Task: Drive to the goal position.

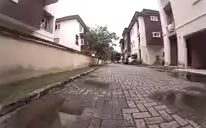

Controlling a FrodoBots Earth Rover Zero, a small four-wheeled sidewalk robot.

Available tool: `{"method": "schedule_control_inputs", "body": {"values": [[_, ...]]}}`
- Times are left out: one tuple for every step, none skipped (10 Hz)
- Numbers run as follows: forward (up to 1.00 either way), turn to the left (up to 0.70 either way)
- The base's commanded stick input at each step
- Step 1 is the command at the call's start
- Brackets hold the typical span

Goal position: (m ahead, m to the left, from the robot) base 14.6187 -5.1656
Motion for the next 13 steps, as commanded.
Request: {"method": "schedule_control_inputs", "body": {"values": [[0.50,0.00],[0.50,0.00],[0.50,0.00],[0.50,0.00],[0.50,0.00],[0.50,0.00],[0.50,0.00],[0.50,0.00],[0.50,0.00],[0.50,0.00],[0.50,0.00],[0.50,0.00],[0.50,0.00]]}}
